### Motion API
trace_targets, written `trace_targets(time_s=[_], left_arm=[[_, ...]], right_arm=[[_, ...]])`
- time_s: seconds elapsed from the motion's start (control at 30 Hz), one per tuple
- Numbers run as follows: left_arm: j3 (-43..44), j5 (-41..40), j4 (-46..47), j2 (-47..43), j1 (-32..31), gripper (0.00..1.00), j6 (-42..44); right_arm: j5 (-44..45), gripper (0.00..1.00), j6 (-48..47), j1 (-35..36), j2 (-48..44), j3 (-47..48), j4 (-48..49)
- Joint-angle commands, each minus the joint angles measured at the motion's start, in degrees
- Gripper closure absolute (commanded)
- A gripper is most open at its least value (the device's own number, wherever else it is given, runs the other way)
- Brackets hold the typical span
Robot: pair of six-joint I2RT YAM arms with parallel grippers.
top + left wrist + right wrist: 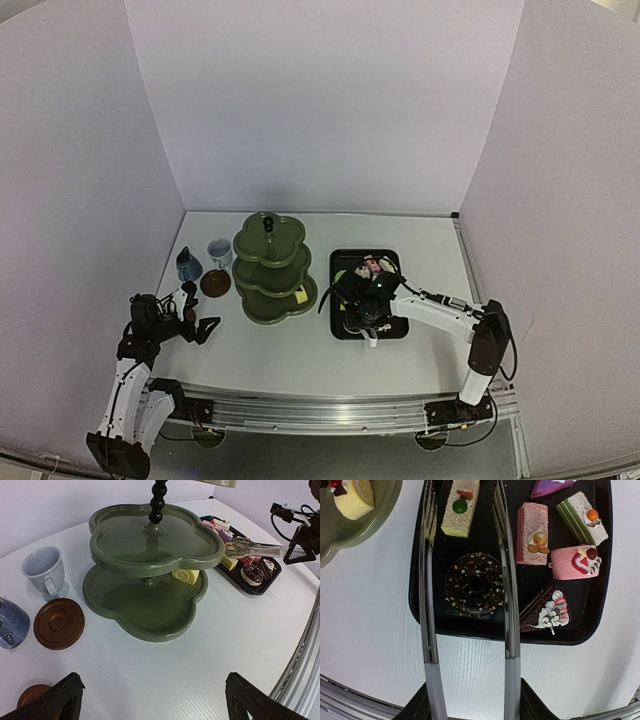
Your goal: Serve the afternoon tea
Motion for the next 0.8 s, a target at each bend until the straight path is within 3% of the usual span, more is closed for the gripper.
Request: trace_targets(time_s=[0.0,0.33,0.47,0.57,0.77], left_arm=[[-0.09,-0.08,0.91,-0.49,-0.15,0.00,0.51],[-0.05,0.01,0.98,-0.26,-0.15,0.00,0.71],[-0.19,0.03,1.33,-0.36,-0.15,0.00,0.70],[-0.52,-0.36,2.33,-0.40,-0.18,0.00,0.02],[-2.71,-9.96,14.27,-0.29,-0.15,0.00,-12.42]], right_arm=[[-1.00,0.53,0.91,0.27,0.30,2.19,2.18],[-0.93,0.55,1.29,0.04,4.17,1.59,3.09],[-0.71,0.79,1.24,-0.21,4.21,1.19,3.08],[0.11,0.91,0.61,-0.19,2.85,0.98,2.99],[1.00,0.99,-5.66,-0.29,-2.10,1.35,2.53]])
